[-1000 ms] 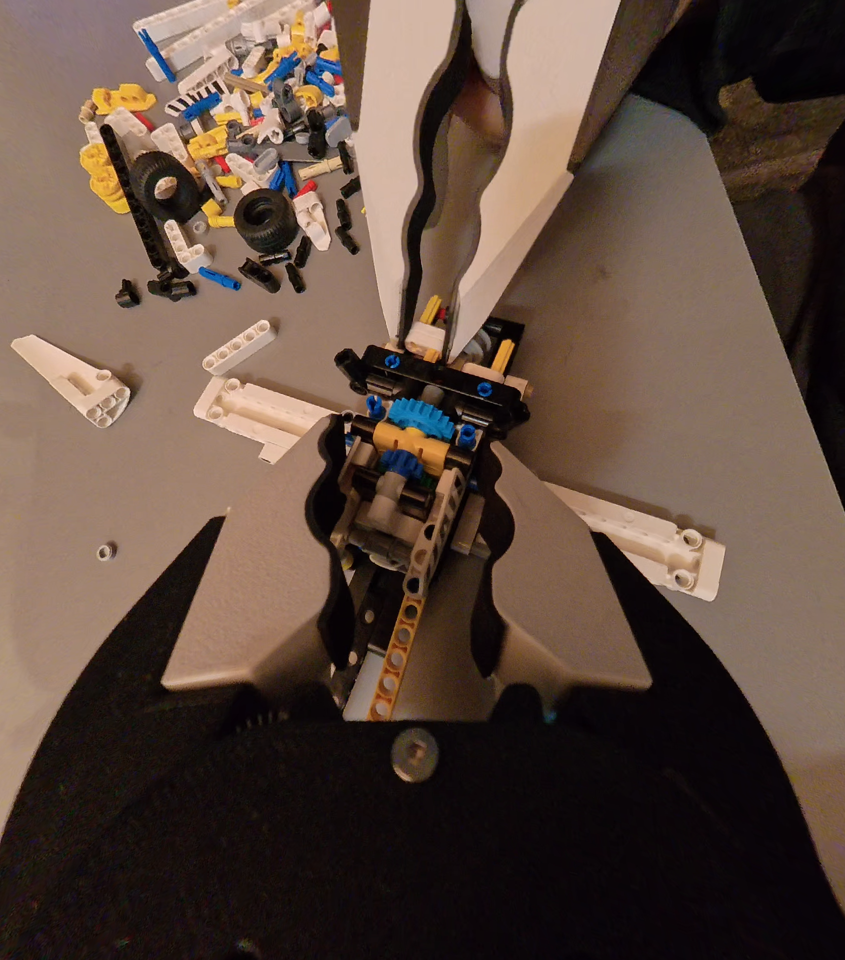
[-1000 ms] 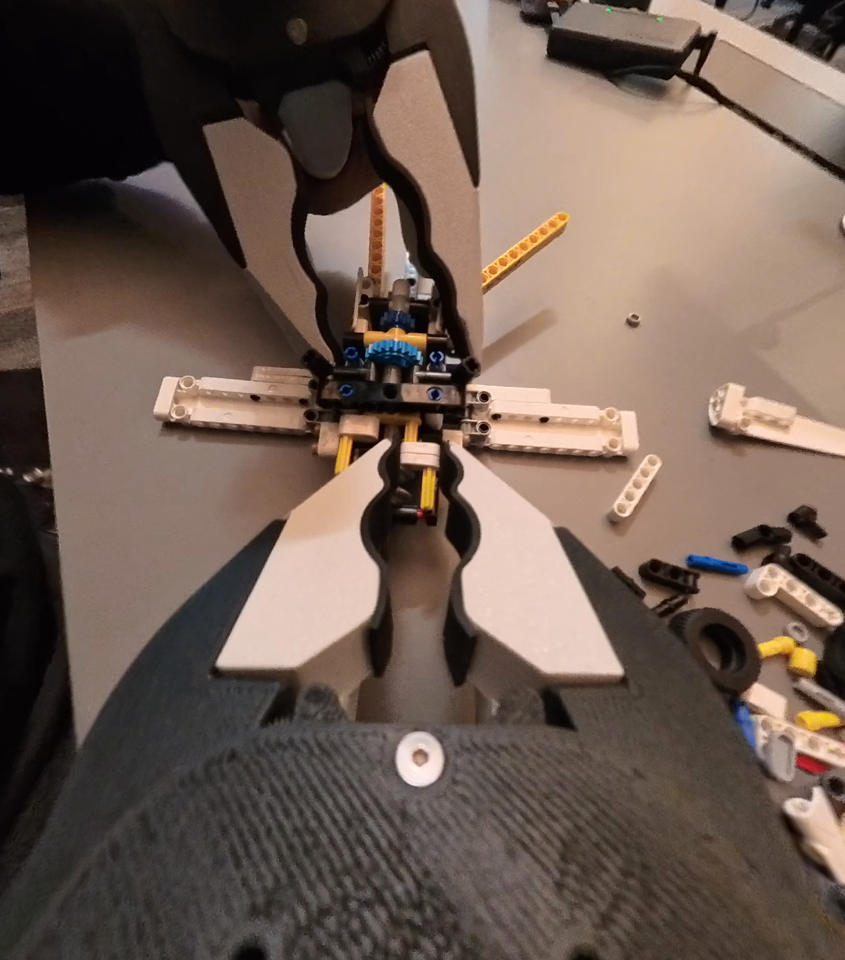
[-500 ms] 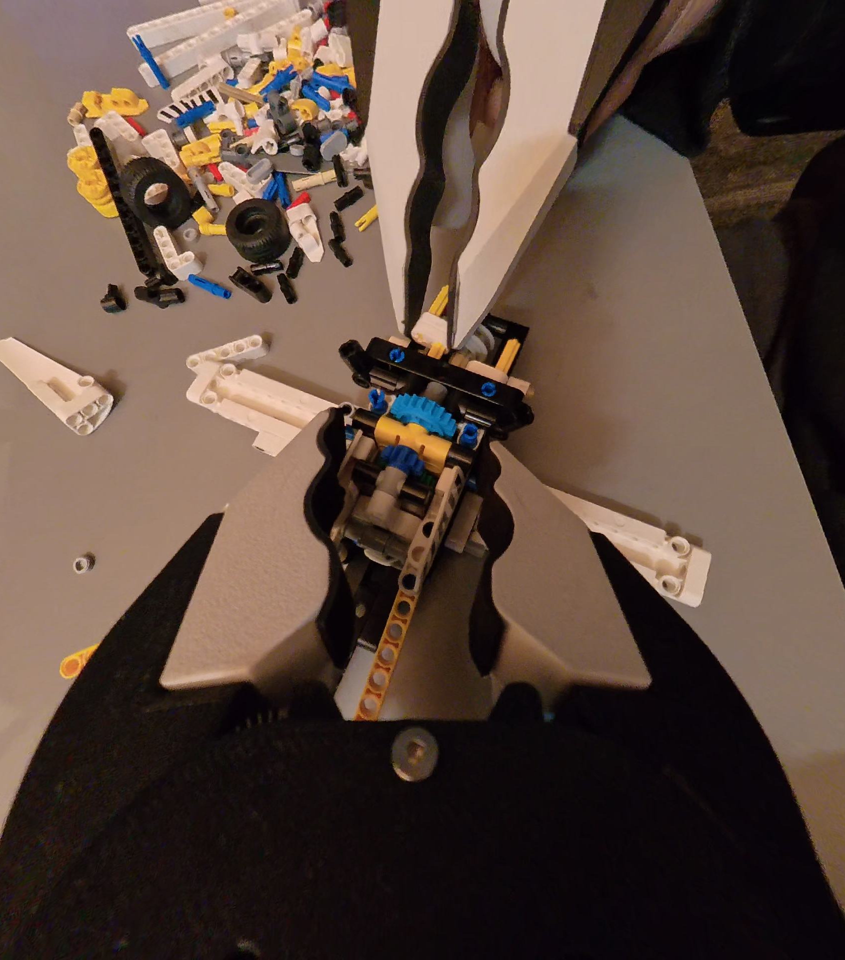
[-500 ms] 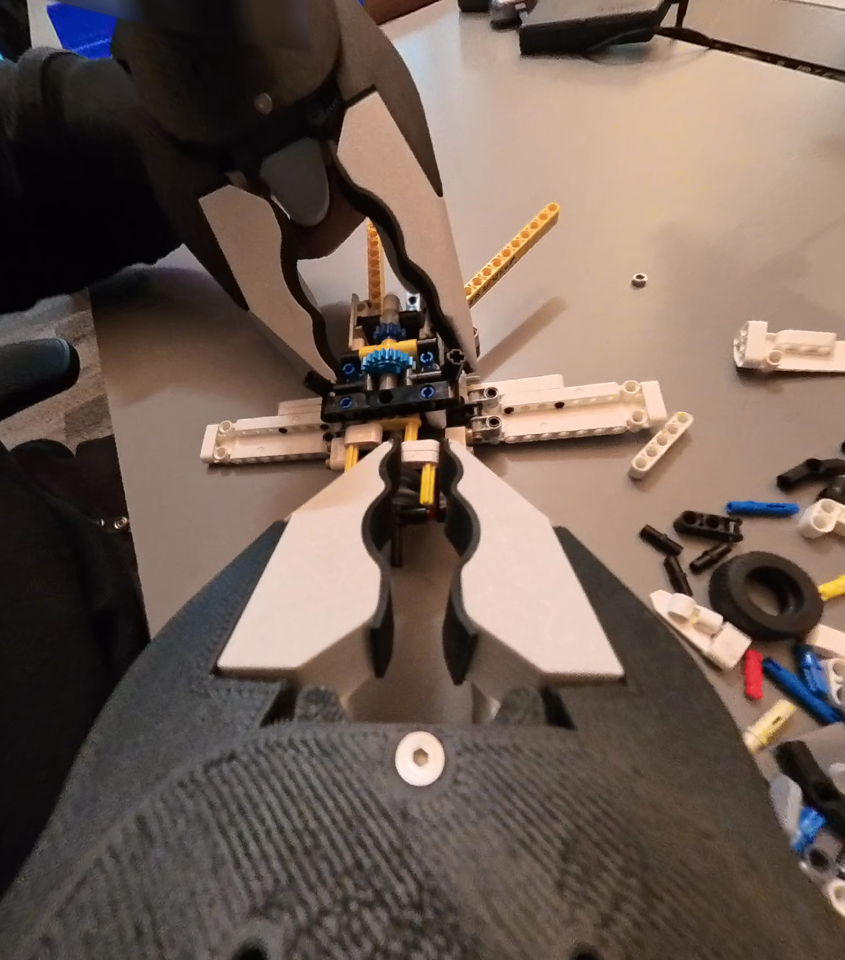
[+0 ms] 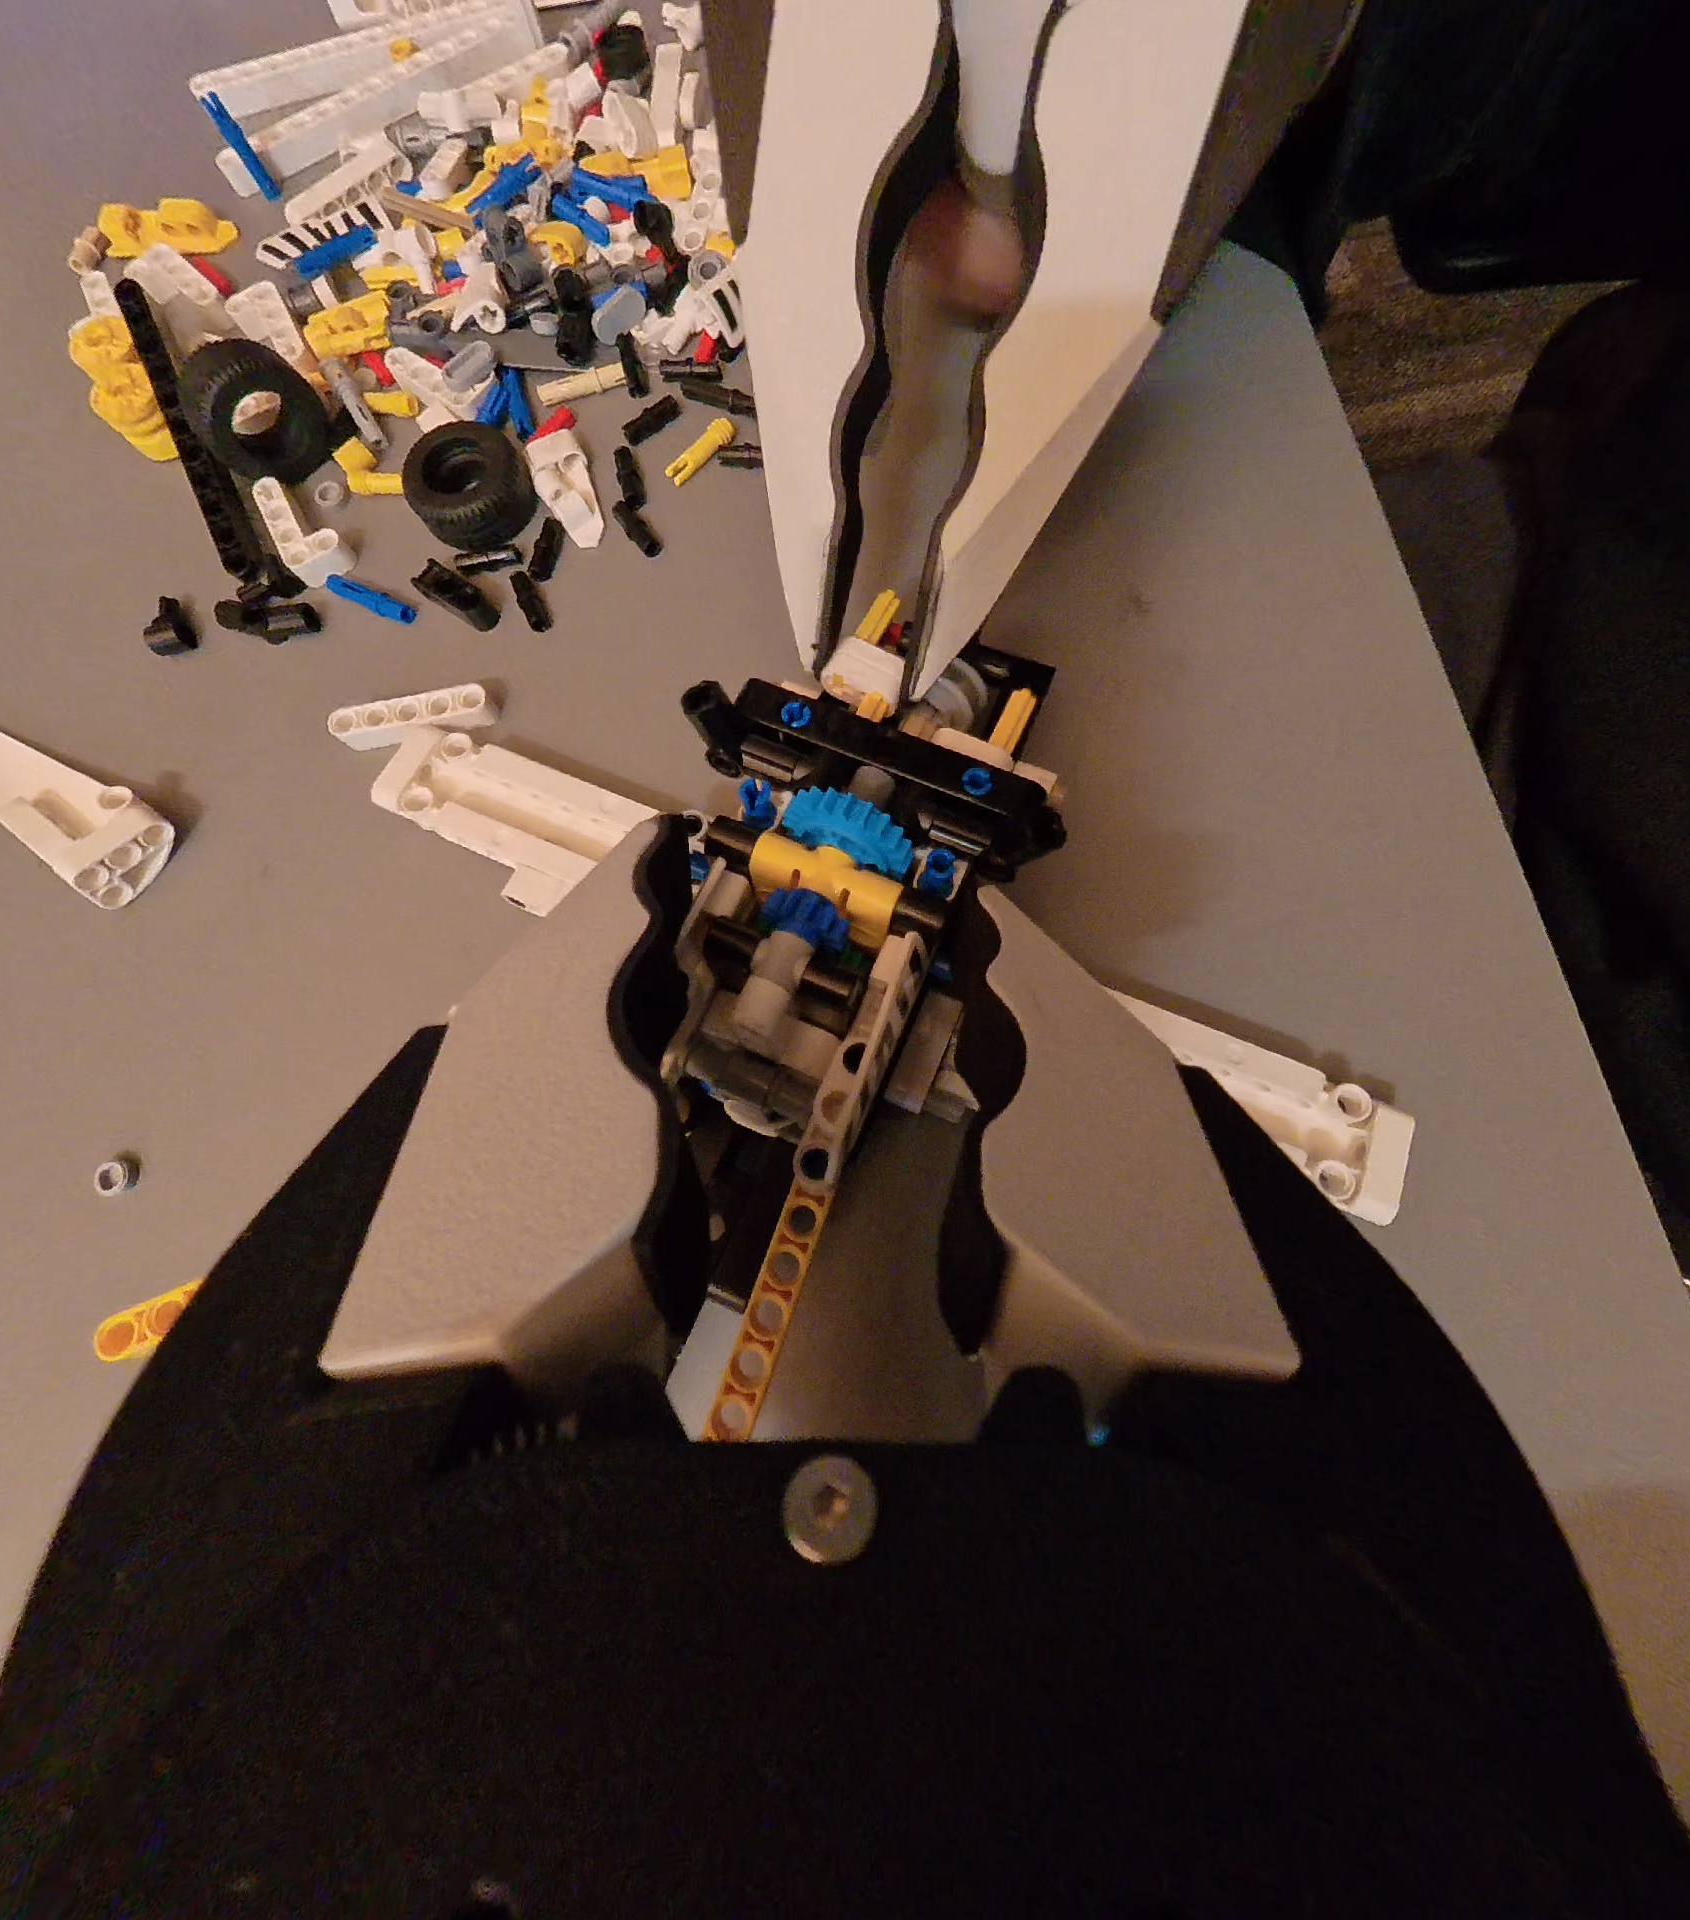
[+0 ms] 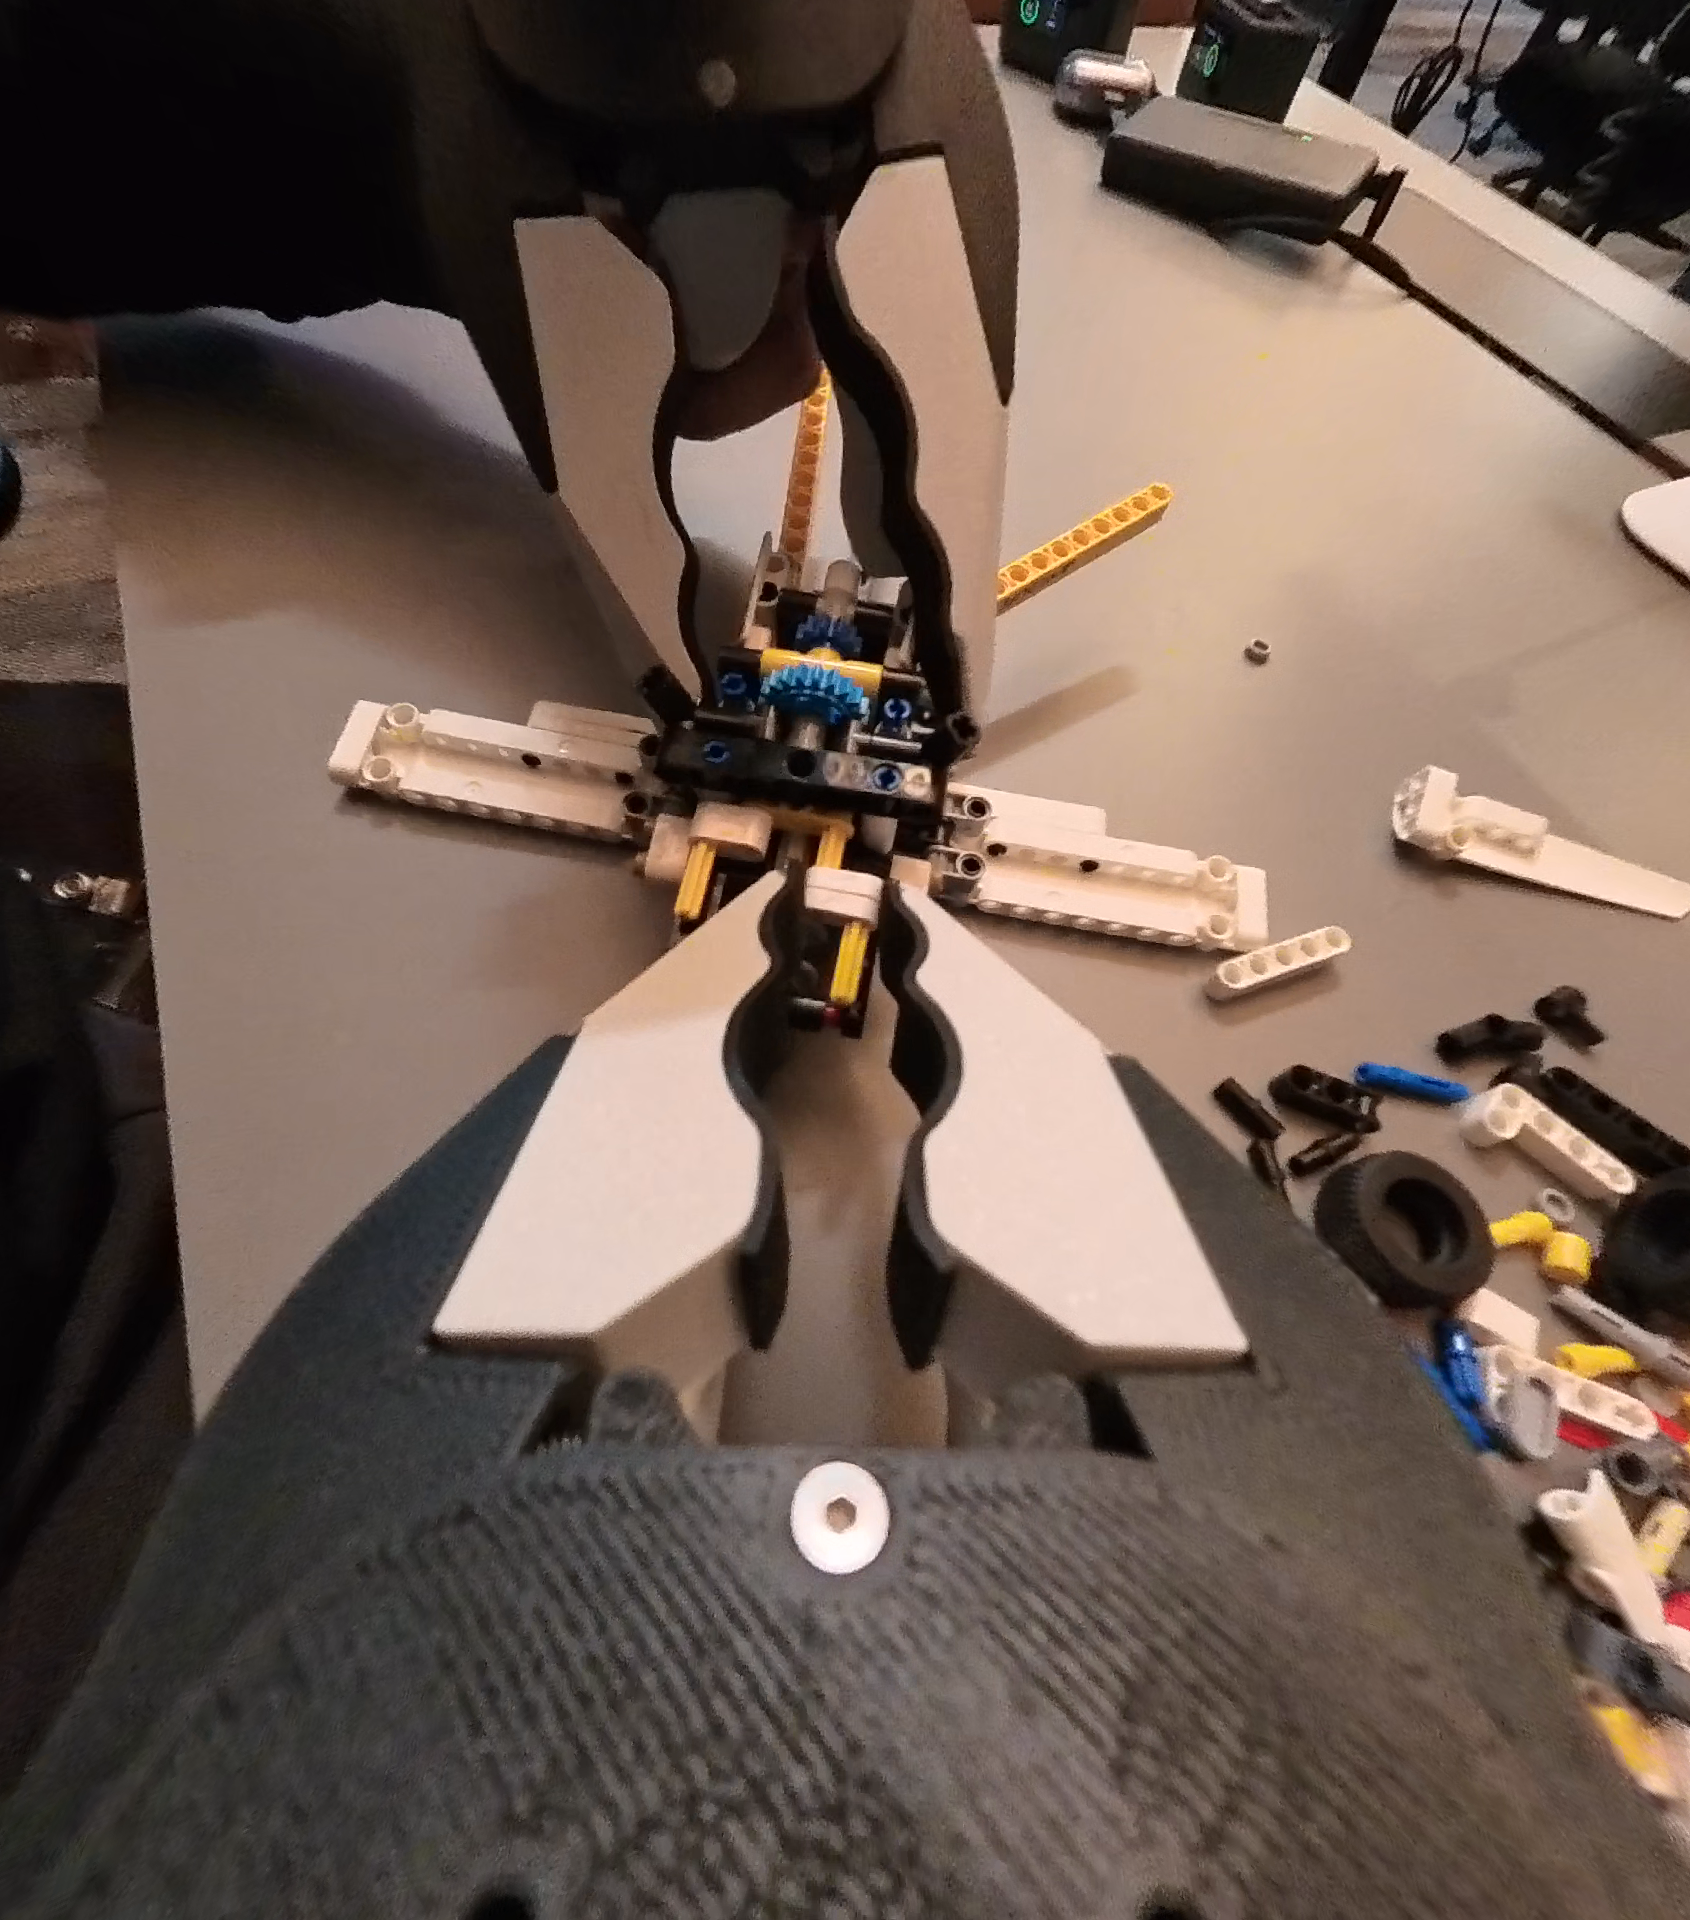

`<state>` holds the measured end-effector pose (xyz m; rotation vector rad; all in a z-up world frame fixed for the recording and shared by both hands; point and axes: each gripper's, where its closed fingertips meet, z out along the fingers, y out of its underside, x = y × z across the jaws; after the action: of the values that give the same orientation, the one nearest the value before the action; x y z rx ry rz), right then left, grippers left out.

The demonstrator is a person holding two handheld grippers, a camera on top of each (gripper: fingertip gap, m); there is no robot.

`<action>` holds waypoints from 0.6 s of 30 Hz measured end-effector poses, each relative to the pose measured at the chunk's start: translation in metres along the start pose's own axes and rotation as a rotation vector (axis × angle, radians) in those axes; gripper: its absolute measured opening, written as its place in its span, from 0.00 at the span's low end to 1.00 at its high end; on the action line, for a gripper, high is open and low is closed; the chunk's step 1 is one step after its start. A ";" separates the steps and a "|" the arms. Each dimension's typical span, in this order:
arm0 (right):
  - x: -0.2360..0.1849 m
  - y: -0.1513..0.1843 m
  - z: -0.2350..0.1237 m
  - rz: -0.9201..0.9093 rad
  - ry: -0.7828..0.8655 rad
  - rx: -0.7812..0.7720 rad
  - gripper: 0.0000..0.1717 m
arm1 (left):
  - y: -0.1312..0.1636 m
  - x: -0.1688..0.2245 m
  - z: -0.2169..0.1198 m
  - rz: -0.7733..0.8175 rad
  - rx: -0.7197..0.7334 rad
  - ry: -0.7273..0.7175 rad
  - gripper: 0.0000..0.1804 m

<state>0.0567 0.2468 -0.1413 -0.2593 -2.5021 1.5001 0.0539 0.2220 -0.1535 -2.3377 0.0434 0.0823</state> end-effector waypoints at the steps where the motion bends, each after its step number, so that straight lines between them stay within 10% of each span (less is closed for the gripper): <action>1: 0.000 0.000 0.000 0.037 -0.019 0.007 0.08 | -0.001 0.000 0.000 -0.005 0.002 0.001 0.29; 18: 0.011 0.002 0.007 0.168 0.029 -0.169 0.12 | 0.000 -0.004 0.001 0.033 -0.049 -0.075 0.29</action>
<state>0.0446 0.2448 -0.1457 -0.5275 -2.6438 1.3306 0.0504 0.2234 -0.1539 -2.3813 0.0433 0.1896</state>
